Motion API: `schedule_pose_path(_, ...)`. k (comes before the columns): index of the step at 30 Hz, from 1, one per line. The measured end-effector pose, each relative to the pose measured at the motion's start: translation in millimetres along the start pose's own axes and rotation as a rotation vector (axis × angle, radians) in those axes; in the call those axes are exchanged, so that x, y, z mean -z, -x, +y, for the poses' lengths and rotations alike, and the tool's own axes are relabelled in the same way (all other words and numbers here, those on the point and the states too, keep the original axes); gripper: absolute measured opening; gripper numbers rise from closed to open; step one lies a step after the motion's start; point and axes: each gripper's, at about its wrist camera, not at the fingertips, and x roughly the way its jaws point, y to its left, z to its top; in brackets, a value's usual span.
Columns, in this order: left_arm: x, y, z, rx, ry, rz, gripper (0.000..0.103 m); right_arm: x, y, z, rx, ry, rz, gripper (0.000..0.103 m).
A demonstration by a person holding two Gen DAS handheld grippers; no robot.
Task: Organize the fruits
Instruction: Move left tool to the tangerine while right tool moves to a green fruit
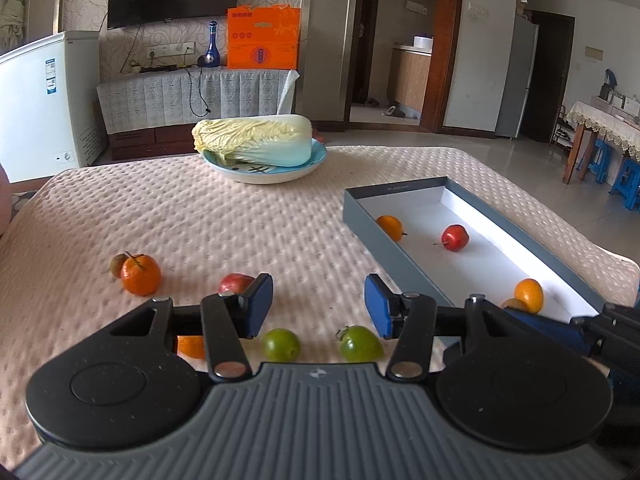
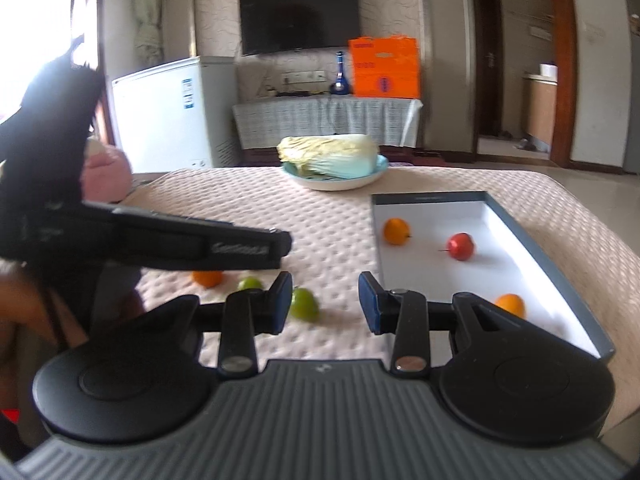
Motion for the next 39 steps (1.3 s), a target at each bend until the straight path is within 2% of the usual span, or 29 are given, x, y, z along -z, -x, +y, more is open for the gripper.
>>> schedule_pose_path(5, 2, 2, 10, -0.017, 0.011, -0.001, 0.057, 2, 0, 12, -0.037, 0.020, 0.012, 0.039)
schedule_pose_path(19, 8, 4, 49, -0.068, 0.050, 0.007, 0.057, 8, -17, 21, -0.067, 0.001, 0.059, 0.039)
schedule_pose_path(27, 7, 2, 71, -0.099, 0.092, 0.012, 0.057, 12, -29, 25, -0.036, 0.008, 0.080, 0.039)
schedule_pose_path(39, 14, -8, 81, -0.096, 0.083, 0.045, 0.057, 13, -56, 25, 0.022, 0.015, 0.103, 0.039)
